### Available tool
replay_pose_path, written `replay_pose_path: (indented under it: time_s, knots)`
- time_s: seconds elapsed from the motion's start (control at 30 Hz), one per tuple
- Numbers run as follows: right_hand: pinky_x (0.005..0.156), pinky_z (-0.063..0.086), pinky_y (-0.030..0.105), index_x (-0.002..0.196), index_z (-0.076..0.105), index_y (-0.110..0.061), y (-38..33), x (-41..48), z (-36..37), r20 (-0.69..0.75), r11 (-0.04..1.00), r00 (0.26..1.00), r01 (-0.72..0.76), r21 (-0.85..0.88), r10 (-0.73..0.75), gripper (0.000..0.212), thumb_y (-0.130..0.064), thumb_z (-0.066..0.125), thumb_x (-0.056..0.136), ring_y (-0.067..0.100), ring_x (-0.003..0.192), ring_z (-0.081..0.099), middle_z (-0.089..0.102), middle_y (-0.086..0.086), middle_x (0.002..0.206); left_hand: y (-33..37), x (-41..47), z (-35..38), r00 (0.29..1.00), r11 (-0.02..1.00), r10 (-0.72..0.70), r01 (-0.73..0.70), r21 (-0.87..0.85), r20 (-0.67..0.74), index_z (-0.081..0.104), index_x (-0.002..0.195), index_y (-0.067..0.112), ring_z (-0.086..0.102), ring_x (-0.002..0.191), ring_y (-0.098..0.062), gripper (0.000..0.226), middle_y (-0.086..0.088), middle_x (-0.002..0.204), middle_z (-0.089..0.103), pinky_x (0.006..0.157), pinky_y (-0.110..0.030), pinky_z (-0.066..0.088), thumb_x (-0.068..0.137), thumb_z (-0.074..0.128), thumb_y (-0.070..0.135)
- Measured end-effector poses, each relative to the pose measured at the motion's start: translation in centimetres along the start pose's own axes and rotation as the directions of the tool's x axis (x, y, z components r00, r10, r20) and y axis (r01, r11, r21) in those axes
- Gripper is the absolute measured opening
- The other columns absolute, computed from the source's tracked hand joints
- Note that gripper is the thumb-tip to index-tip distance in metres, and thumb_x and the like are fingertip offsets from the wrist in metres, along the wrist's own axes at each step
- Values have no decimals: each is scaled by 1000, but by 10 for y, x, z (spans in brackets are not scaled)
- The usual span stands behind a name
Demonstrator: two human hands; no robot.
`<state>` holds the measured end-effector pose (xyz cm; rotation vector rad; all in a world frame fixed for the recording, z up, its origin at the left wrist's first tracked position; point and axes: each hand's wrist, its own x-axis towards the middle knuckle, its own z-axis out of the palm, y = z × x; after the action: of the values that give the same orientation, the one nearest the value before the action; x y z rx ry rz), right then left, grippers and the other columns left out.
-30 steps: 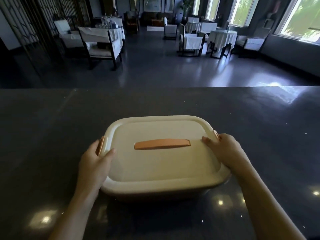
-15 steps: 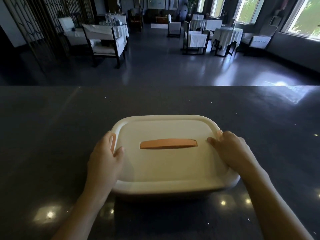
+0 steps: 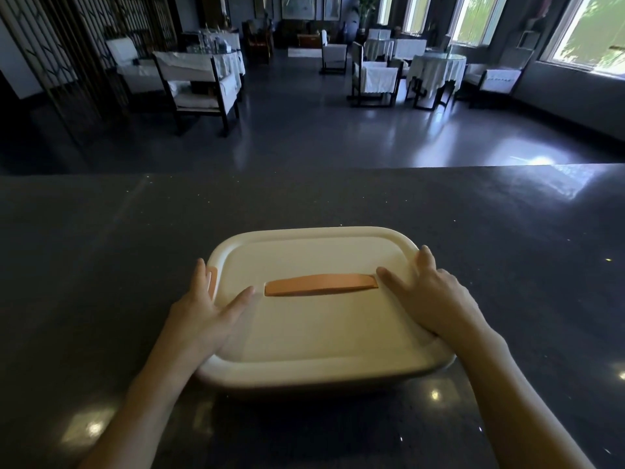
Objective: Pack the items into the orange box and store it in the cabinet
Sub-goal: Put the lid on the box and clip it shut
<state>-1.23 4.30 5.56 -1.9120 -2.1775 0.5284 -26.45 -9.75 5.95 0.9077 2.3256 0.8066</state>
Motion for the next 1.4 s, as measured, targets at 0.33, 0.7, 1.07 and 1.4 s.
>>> replay_pose_path:
  time_s: [0.33,0.7,1.07,1.4]
  knots:
    - [62,42,35,142,6,-29,2,1,-1,7,1000,1000,14,-9,-14,87,-80,28,74,23,76,51,60,8,103,-5,6,1,999,976,40,-33,214,-26,-6,144,33,45,121,-32,95,-11,142,39,92,-43,37,72,37,77]
    - [64,38,36,136,21,-33,4,0,-1,-39,990,999,-15,137,21,83,-79,41,70,19,79,45,60,4,107,-4,15,0,998,995,68,-67,72,-8,0,144,36,45,120,-30,93,-5,142,38,94,-48,38,73,52,69]
    - [65,40,36,133,27,-36,23,-44,-1,-181,923,933,-252,291,311,81,-80,47,67,16,83,44,56,0,109,34,51,0,923,930,318,-348,120,215,8,143,41,50,95,-23,83,-11,134,46,74,-36,36,77,53,63]
    - [74,35,35,130,31,-37,92,-139,-44,-356,795,715,-496,348,602,87,-84,45,58,30,110,52,58,3,122,106,19,74,683,757,578,-653,18,446,9,144,40,49,116,-34,88,-6,143,42,82,-39,39,73,55,65]
